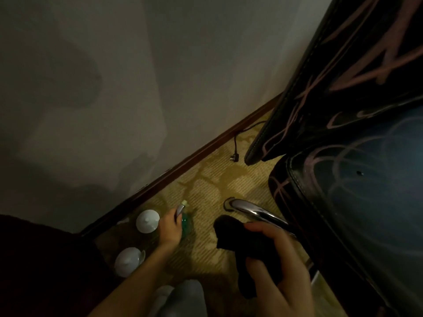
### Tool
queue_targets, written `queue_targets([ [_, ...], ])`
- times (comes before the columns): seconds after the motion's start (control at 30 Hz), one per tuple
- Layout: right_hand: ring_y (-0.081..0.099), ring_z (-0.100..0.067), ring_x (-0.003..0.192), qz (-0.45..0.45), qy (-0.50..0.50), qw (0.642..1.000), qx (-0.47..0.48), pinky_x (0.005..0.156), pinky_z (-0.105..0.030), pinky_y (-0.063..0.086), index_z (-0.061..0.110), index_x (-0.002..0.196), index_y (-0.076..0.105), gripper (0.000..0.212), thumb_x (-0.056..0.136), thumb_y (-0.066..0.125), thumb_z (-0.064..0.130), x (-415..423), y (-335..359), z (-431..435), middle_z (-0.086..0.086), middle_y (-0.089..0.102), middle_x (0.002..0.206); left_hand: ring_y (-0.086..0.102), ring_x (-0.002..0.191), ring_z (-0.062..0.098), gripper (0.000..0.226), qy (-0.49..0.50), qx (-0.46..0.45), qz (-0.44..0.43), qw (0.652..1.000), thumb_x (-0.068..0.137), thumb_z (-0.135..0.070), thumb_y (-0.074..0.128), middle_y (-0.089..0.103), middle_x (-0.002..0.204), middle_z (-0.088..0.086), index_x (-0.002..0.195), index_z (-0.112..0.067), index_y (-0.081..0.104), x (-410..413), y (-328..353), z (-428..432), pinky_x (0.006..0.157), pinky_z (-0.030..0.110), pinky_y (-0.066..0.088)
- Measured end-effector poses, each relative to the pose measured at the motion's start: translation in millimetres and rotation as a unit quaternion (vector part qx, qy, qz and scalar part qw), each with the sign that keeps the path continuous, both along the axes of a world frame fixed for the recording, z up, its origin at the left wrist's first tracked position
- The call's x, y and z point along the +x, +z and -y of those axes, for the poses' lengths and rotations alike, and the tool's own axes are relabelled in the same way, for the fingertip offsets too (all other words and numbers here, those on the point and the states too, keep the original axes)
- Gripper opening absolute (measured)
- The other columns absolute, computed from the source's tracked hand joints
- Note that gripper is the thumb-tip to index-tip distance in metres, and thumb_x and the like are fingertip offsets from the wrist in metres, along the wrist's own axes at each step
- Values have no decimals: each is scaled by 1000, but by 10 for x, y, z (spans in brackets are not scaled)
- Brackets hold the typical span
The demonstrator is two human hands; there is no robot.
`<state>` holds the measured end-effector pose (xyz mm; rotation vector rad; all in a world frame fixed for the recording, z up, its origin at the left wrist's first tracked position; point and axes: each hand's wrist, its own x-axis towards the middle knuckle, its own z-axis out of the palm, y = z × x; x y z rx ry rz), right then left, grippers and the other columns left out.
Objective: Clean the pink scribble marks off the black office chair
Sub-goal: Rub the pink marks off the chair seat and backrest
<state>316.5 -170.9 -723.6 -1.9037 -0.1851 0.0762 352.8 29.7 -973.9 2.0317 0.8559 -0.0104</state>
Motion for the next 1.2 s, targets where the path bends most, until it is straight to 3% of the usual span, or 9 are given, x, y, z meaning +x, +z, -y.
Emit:
queue_targets([
  [0.1,59,5,91,50,-7,999,-12,69,-3,42,44,90,63,34,59,60,29,-20,96,23,20,62,100,61,101,27,25,-2,10,-21,1000,93,-9,54,65,108,12,117,-5,60,-15,82,-13,80,30,44],
  [0.27,57,-1,104,55,-33,998,4,81,-11,43,46,99,62,36,66,62,31,-76,275,148,13,61,109,58,106,22,29,-23,63,-20,998,94,-12,53,60,120,6,122,-13,59,-71,442,47,90,37,49],
  [0.33,53,2,105,73,-51,996,-10,82,-5,39,46,103,60,33,70,59,43,-79,376,218,15,56,110,59,107,22,29,-55,79,-5,995,94,-12,51,61,121,6,122,-15,59,-28,660,85,91,39,49],
  [0.43,50,4,107,94,-86,992,-25,85,-13,37,44,104,61,34,72,51,53,-29,554,344,16,51,114,59,105,20,29,-116,106,60,986,94,-7,50,63,116,7,120,-13,61,68,1109,194,88,33,48],
  [0.57,53,0,100,134,-106,985,-29,84,-12,39,33,102,61,25,78,57,30,169,871,522,14,54,107,63,96,20,28,-175,150,187,955,86,5,54,67,102,7,107,-8,68,206,1733,390,82,23,46],
  [0.77,50,-21,104,191,-78,955,-213,89,-28,36,16,114,62,29,86,60,8,762,1000,655,-3,57,113,59,95,15,31,-193,185,276,923,84,2,54,66,100,-6,99,-20,69,286,2434,659,84,38,48],
  [1.0,52,-37,99,213,9,896,-390,86,-42,40,18,116,62,33,86,47,22,1151,643,360,-12,58,112,59,89,13,31,-189,206,343,897,79,-4,50,66,96,-10,98,-20,68,174,2778,962,76,32,45],
  [1.1,53,-38,94,248,2,879,-406,72,-44,46,17,107,66,25,84,66,25,1092,570,275,-9,63,108,59,90,14,32,-174,204,340,901,80,-4,50,66,98,-8,100,-20,68,126,2778,1016,76,32,47],
  [1.2,53,-37,91,260,13,879,-399,70,-44,46,14,101,68,19,82,67,14,1103,546,292,-9,65,102,59,93,16,33,-171,201,326,908,81,1,55,66,101,-5,104,-18,68,65,2751,1054,77,36,49],
])
